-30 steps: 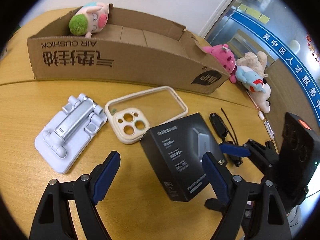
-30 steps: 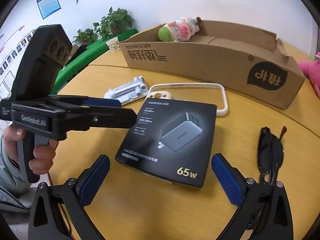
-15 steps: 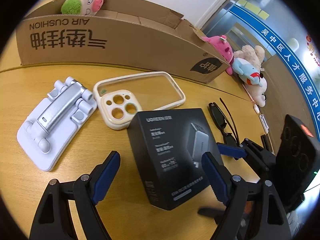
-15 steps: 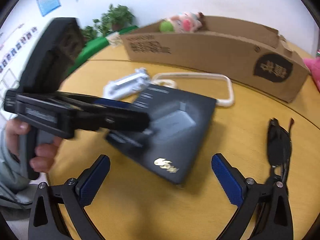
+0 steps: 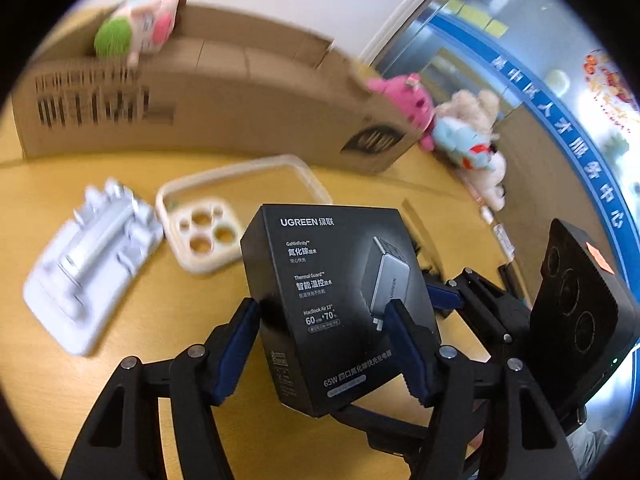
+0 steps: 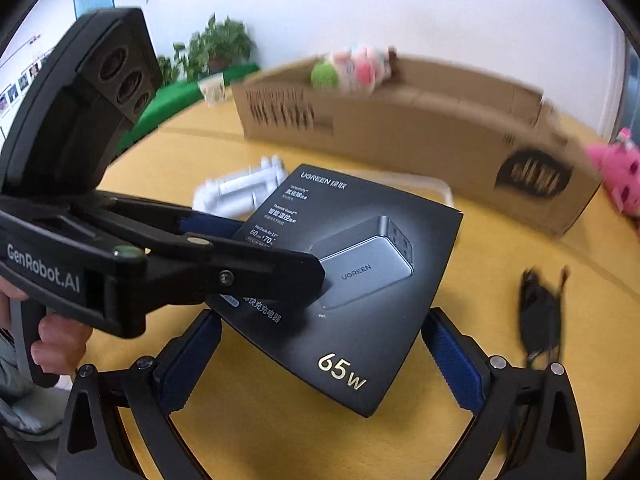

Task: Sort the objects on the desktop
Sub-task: 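Carry the charger box with the left gripper and release it into the cardboard box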

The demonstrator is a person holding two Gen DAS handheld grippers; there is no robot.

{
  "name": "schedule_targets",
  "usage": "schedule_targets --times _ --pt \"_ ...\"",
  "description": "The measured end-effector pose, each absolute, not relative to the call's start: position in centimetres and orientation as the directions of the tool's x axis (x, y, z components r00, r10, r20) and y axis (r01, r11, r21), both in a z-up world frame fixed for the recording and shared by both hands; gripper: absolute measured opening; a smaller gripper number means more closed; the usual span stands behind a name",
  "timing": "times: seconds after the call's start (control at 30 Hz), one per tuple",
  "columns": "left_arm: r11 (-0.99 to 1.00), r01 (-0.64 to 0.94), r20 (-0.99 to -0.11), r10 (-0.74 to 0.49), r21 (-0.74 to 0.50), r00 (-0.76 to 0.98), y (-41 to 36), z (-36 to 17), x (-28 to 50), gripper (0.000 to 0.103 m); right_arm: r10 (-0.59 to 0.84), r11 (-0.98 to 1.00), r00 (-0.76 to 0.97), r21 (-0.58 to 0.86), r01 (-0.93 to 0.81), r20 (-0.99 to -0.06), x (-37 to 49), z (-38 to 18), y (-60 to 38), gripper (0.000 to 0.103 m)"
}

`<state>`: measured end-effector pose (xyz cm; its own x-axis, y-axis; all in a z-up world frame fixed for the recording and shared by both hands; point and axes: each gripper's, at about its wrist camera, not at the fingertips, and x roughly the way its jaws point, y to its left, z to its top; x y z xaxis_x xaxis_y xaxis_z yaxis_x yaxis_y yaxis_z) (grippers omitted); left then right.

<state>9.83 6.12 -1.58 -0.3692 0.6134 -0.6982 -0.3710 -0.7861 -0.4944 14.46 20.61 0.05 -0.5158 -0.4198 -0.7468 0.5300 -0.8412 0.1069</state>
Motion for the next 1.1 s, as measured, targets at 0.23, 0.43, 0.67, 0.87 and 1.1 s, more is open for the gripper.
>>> schedule_targets --times 0.23,0.43,0.67,0.87,1.1 --pt "-0.785 -0.488 -0.580 0.614 -0.382 -0.535 5.8 8.9 8.7 0.064 -0.399 -0.862 -0.698 -0.015 0.506 -0.594 13.4 9.4 20.1 0.101" --pt "-0.806 -0.528 -0.458 0.589 -0.267 -0.666 5.4 17.0 5.5 0.064 -0.399 -0.869 -0.786 -0.079 0.488 -0.472 9.3 17.3 19.1 0.101" --pt "-0.830 -0.513 -0.400 0.557 -0.220 -0.728 4.4 22.0 -0.7 0.064 -0.427 -0.859 -0.799 -0.086 0.504 -0.423 2.1 22.2 17.9 0.101" --pt "-0.865 -0.460 -0.410 0.501 -0.200 -0.763 4.1 23.5 -6.6 0.063 -0.456 -0.843 -0.769 -0.061 0.535 -0.448 -5.8 23.6 16.5 0.101" --pt "-0.879 -0.408 -0.506 0.477 -0.248 -0.719 4.4 20.1 -15.6 0.063 -0.487 -0.820 -0.679 0.021 0.572 -0.549 -16.3 19.8 16.2 0.102"
